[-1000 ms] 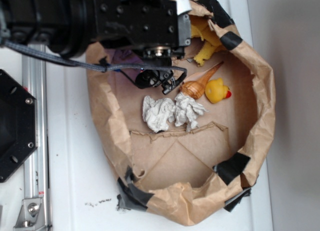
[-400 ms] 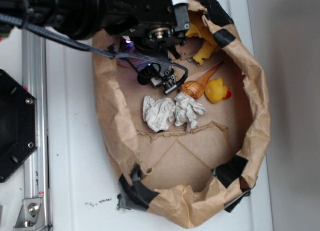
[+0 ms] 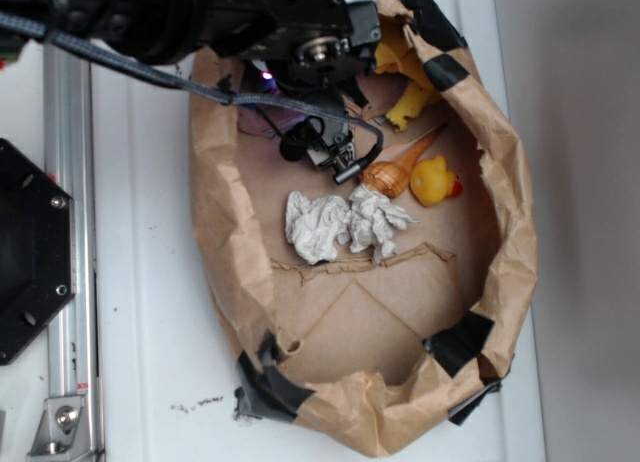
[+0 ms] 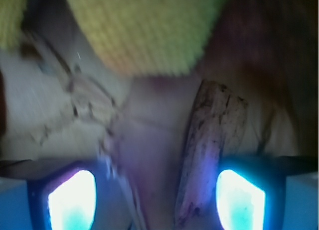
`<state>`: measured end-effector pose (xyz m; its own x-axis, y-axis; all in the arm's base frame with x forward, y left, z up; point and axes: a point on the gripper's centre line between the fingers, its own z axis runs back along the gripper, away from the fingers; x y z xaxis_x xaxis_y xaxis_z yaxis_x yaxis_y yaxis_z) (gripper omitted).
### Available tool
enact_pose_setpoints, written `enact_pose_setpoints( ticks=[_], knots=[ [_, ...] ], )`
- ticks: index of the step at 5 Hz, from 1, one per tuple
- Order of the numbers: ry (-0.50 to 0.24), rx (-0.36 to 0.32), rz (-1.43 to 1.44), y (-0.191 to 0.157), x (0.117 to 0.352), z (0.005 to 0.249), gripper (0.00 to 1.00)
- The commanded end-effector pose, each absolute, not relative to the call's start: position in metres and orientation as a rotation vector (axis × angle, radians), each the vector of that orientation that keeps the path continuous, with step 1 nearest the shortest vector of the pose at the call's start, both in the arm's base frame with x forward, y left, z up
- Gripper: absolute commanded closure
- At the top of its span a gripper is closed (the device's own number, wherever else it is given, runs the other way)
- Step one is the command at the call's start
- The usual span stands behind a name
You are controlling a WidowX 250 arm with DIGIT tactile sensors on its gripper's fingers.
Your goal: Grab the wood chip.
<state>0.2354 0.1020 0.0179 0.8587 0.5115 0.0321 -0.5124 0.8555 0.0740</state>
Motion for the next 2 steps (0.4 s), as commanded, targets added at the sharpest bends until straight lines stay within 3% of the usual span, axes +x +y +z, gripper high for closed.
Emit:
enact_pose_setpoints(
  ticks=[1, 2],
  knots=[
    [-0.033, 0.005, 0.518, 0.1158, 0.2222, 0.0212, 0.00],
    [-0.053, 0.037, 0.548, 0.1192, 0.2197, 0.0311, 0.00]
  ],
)
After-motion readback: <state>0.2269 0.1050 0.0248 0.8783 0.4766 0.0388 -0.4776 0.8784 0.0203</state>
